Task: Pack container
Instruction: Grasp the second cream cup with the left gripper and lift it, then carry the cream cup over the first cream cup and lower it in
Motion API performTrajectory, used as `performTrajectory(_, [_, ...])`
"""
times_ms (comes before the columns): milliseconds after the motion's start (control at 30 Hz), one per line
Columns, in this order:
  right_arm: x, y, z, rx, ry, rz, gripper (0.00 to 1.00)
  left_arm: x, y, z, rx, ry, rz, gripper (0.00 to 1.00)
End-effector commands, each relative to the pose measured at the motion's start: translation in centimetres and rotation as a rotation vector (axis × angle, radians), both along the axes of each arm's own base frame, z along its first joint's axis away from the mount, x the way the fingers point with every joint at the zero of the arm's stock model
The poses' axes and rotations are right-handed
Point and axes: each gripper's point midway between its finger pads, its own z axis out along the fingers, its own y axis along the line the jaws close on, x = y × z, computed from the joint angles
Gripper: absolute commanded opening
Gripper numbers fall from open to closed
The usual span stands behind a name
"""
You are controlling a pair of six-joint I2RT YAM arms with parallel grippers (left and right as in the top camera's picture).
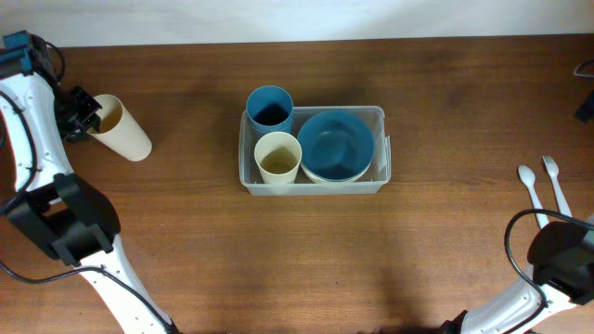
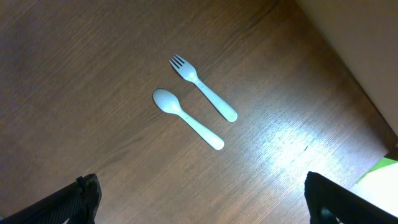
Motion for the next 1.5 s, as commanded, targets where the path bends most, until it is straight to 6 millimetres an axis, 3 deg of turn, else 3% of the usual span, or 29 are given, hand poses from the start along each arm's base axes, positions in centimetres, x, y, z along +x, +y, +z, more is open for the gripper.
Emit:
performTrajectory(0, [-0.1, -0.2, -0.2, -0.008, 0.014, -0.005, 0.99, -0.1, 0.2, -0.1, 0.005, 0.007, -0.006, 0.02])
performTrajectory(133, [-0.1, -0.2, -0.2, -0.007, 0.014, -0.004, 0.99, -0.1, 0.1, 0.0, 0.004, 0.009, -0.006, 0.02])
performTrajectory(267, [-0.1, -0.2, -0.2, -0.008, 0.014, -0.005, 0.99, 0.0, 0.3, 2.1, 0.019, -0.025, -0.007, 0.01])
performTrajectory(400, [-0.1, -0.2, -0.2, -0.007, 0.014, -0.004, 0.99, 0.5, 0.8, 7.0, 0.069, -0.130, -0.016, 0.02])
performTrajectory(533, [-0.1, -0.2, -0.2, -0.008, 0.013, -0.004, 0.99, 0.4, 0.3, 13.7, 0.141, -0.289, -0.090, 0.02])
performTrajectory(633, [-0.1, -0.2, -0.2, -0.008, 0.014, -0.005, 0.99, 0.6, -2.2, 19.4, 0.137, -0.477, -0.169, 0.02])
performTrajectory(733, [-0.1, -0.2, -0.2, -0.008, 0.014, -0.005, 0.99, -0.5, -4.4, 23.8, 0.150, -0.596, -0.212, 0.02])
performTrajectory(900, [-0.1, -0.2, -0.2, -0.008, 0.014, -0.005, 0.99, -2.8, -9.7, 29.2, 0.161, -0.737, -0.395, 0.02])
performTrajectory(967, [-0.1, -0.2, -0.2, -0.008, 0.014, -0.005, 0.99, -3.4, -13.4, 30.9, 0.131, -0.802, -0.551, 0.02])
performTrajectory(1067, [-0.1, -0.2, -0.2, -0.008, 0.014, -0.005, 0.99, -4.0, -18.7, 32.0, 0.094, -0.861, -0.761, 0.02])
performTrajectory(1200, [-0.1, -0.2, -0.2, -0.008, 0.014, -0.005, 0.99, -4.2, -24.6, 31.4, 0.064, -0.856, -0.952, 0.02])
performTrajectory(1333, [-0.1, -0.2, -0.2, -0.007, 0.014, -0.004, 0.99, -4.3, -28.6, 29.1, -0.005, -0.783, -1.040, 0.02])
performTrajectory(1467, [-0.1, -0.2, -0.2, -0.008, 0.014, -0.005, 0.99, -4.4, -30.7, 26.3, -0.080, -0.686, -1.082, 0.01])
